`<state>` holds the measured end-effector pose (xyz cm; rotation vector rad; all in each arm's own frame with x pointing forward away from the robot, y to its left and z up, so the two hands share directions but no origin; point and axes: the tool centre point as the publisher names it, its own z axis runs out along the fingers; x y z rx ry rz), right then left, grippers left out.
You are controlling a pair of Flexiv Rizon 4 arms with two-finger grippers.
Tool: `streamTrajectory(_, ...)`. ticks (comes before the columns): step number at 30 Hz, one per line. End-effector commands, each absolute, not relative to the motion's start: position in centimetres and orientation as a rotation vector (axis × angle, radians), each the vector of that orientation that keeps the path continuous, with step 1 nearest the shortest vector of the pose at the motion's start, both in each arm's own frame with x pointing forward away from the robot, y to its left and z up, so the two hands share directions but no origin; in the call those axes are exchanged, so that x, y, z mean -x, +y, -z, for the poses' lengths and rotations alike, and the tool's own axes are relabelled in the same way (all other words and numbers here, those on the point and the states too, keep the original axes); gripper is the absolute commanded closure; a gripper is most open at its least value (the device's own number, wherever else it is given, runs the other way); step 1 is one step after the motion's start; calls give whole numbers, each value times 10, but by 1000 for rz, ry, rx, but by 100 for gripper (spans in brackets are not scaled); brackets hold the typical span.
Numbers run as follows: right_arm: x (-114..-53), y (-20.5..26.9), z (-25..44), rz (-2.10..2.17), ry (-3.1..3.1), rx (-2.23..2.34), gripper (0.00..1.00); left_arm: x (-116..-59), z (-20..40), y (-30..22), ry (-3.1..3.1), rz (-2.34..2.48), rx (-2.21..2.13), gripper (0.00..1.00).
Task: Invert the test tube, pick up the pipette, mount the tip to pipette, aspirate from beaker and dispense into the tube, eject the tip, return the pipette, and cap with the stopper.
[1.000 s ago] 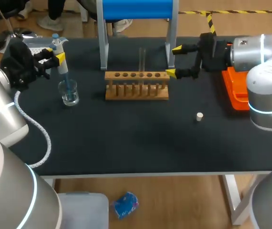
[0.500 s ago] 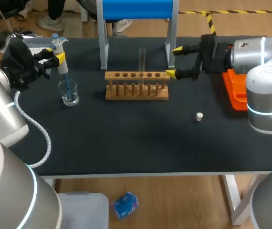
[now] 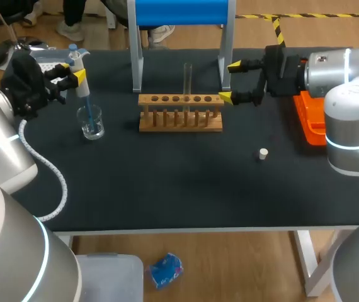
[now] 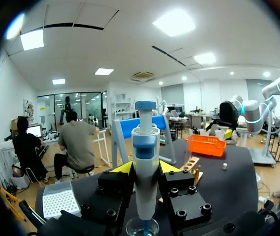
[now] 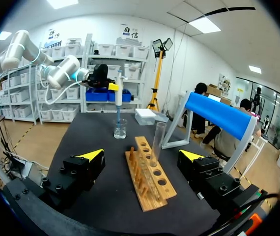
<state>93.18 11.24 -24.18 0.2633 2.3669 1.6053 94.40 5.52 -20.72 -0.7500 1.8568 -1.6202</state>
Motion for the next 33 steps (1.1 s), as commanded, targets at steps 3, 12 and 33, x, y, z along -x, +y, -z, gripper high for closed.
streamTrajectory(3, -932, 112, 243, -1607, 2366, -262, 0, -941, 199, 59, 1864, 1616, 730, 100)
streamTrajectory(12, -932, 112, 243, -1607, 2366, -262, 0, -942, 171, 51, 1855, 1587, 703, 100)
streamTrajectory(33, -932, 112, 243, -1607, 2366, -262, 0, -928, 115, 31, 1836, 1528, 636, 100)
